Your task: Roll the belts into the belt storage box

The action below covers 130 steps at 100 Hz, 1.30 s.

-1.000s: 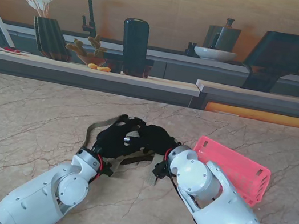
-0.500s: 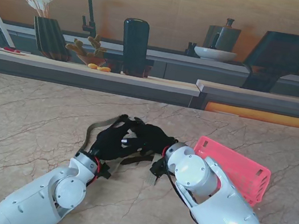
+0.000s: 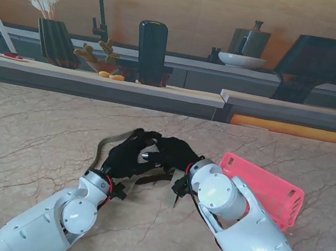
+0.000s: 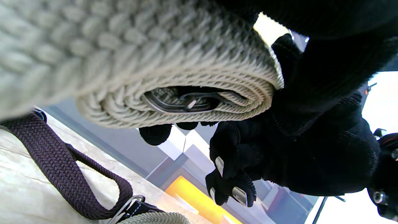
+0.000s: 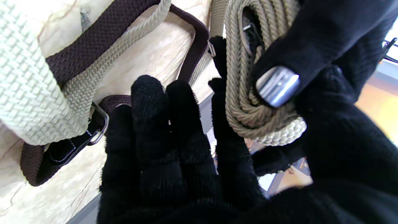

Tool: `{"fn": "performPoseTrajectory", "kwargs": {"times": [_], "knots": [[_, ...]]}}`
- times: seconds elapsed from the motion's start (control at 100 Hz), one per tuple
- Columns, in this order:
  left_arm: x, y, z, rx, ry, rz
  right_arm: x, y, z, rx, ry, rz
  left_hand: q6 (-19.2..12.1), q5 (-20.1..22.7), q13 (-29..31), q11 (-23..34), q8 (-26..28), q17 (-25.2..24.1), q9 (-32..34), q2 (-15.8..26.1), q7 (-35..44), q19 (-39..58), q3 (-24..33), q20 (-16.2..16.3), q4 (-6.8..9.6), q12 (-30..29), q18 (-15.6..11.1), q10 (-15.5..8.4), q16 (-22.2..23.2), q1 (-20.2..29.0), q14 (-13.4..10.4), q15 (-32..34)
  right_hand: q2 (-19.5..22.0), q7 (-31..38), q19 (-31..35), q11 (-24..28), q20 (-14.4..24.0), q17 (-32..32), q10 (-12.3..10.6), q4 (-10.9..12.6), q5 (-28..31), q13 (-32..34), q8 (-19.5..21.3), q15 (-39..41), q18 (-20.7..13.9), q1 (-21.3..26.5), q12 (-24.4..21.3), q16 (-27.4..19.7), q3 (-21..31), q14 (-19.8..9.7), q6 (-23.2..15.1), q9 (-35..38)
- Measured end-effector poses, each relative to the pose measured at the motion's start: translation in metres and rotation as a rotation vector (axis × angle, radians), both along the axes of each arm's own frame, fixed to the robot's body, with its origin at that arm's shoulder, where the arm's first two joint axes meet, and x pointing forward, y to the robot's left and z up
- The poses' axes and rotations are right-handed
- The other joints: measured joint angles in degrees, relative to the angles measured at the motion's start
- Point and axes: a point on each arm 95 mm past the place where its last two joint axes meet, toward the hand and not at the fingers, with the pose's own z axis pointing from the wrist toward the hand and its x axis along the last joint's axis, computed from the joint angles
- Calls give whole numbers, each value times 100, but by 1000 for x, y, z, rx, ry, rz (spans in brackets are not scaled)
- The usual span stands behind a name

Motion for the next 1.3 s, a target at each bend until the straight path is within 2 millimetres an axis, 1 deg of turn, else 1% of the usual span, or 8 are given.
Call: {"fn": "performPoseTrajectory", "kwargs": {"times": [0.3,0.53,0.72,0.94,1.05,1.15,1.21,1.3], "knots": [[1,-3,5,6,-27,-17,-4,-12,-1,38,14,-35,-141,-61,-832,-820,-43,-968,-913,-18,-64,-691,-84,275,-23,-714,31,-339,1,1,-64,-948,0,-111,2,-15,-65,82,-78,0,-198,55,168,-138,-7,232,-137,-140,11,-54,36,62],[4,-9,8,48,-8,-55,-9,-20,2,78,1,-78,-149,-61,-1325,-1335,-112,-1168,-1204,77,-178,-938,-74,389,-3,-1070,64,-543,-74,123,-311,-1648,0,-142,18,-16,-67,82,-84,0,-204,56,168,-138,-11,439,-141,-142,12,-62,292,63],[10,-13,8,92,12,-48,-15,-24,4,123,10,-82,-219,-61,-2139,-1775,-172,-1665,-1565,7,-284,-1261,-156,461,17,-1362,77,-549,-544,120,-330,-2606,0,-212,27,-16,-67,82,-84,0,-226,56,166,-138,-11,588,-155,-142,131,-62,533,63],[13,-12,5,117,43,-52,-21,-25,10,147,-18,-71,-272,-47,-2129,-1913,-178,-1729,-1379,171,-290,-1304,-371,575,17,-1518,79,-549,-792,310,-330,-2847,1,-213,31,-16,-69,82,-84,0,-265,56,166,-138,-11,607,-158,-142,151,-63,533,63],[13,-11,4,106,57,-49,-23,-26,12,150,-39,-74,-277,671,-1296,-1443,214,-1323,-483,545,8,-748,-1081,741,17,-1330,63,-552,-580,639,-322,-1955,111,-306,38,-16,-69,82,-85,0,-267,56,149,-139,-11,664,-158,-142,154,-65,573,63],[14,-12,4,68,105,-61,-25,-27,13,138,-58,-79,-286,1391,-415,-503,387,-704,368,739,908,251,-2844,986,18,-832,69,-547,-206,1885,-188,-602,163,-351,41,-16,-70,83,-86,0,-267,56,114,-139,-11,673,-159,-142,205,-66,610,63],[14,-12,4,57,121,-68,-24,-27,13,127,-68,-84,-222,1523,-105,112,491,-443,578,973,1343,778,-3889,1149,20,-350,105,-540,-6,2387,-163,23,166,-352,42,-16,-71,84,-86,2,-262,56,-33,-139,-11,674,-159,-142,252,-66,611,63],[14,-12,5,63,131,-79,-25,-27,13,118,-90,-101,-47,1516,121,614,962,-73,676,1209,1763,1349,-4379,1346,21,234,162,-505,181,2526,-163,405,167,-342,43,-16,-71,85,-86,9,-187,56,-370,-139,-11,665,-159,-142,272,-66,614,58]]}}
